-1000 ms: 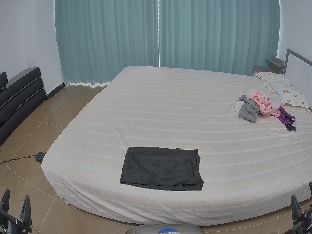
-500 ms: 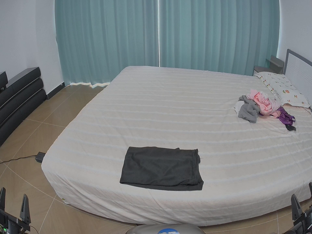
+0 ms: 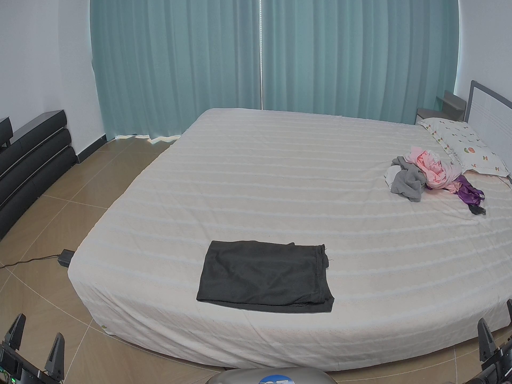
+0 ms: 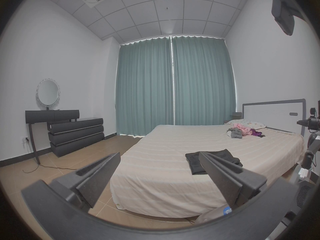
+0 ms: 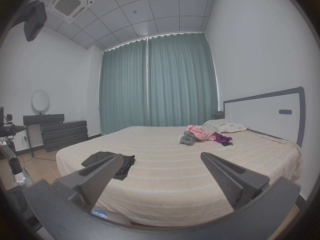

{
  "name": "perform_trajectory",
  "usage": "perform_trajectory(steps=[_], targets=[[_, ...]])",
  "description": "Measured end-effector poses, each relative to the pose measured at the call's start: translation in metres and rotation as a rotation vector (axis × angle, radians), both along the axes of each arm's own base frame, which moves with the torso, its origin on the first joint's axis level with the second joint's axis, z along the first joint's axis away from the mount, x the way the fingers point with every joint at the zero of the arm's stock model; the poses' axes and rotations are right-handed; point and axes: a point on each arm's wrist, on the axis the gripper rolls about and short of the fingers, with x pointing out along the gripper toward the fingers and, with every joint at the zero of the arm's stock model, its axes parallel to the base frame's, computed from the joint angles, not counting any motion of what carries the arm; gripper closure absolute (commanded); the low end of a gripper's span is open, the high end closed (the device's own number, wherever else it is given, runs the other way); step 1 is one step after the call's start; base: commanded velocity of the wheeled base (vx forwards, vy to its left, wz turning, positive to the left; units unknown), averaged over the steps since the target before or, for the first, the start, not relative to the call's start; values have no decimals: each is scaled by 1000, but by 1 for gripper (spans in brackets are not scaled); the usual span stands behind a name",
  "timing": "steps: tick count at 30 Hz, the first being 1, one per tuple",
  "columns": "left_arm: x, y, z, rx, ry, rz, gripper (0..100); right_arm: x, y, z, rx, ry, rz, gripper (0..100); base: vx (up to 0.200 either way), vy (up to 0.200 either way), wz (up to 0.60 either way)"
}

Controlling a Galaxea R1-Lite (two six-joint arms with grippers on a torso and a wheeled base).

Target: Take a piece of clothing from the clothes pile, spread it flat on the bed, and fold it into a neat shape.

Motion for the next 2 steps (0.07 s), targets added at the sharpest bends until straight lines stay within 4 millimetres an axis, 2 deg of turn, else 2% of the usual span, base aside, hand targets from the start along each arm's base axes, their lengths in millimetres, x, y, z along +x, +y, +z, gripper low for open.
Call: perform_trajectory(steps=[2], targets=[[0, 0, 0, -1, 0, 0, 0, 0, 0, 0, 0, 0, 0, 0, 0, 0, 0]])
